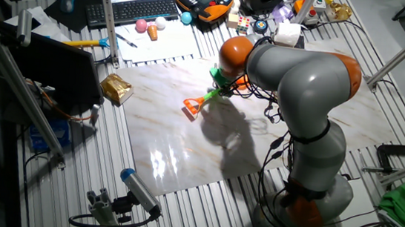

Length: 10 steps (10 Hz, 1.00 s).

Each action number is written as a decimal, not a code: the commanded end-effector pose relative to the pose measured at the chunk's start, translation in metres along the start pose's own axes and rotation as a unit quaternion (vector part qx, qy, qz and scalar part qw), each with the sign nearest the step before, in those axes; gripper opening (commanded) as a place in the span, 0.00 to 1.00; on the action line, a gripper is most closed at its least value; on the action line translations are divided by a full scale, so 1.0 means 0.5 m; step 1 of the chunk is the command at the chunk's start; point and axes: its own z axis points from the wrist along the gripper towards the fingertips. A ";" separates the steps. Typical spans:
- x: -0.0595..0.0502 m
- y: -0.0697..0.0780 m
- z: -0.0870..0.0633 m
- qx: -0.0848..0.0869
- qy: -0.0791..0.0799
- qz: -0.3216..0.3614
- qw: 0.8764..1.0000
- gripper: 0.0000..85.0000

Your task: Use a shovel to scoop up an object

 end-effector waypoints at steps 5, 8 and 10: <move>-0.004 0.001 -0.010 -0.003 0.008 0.007 1.000 0.41; -0.019 -0.005 -0.077 0.010 0.014 0.025 1.000 0.37; -0.036 -0.020 -0.127 0.009 0.023 0.032 0.999 0.22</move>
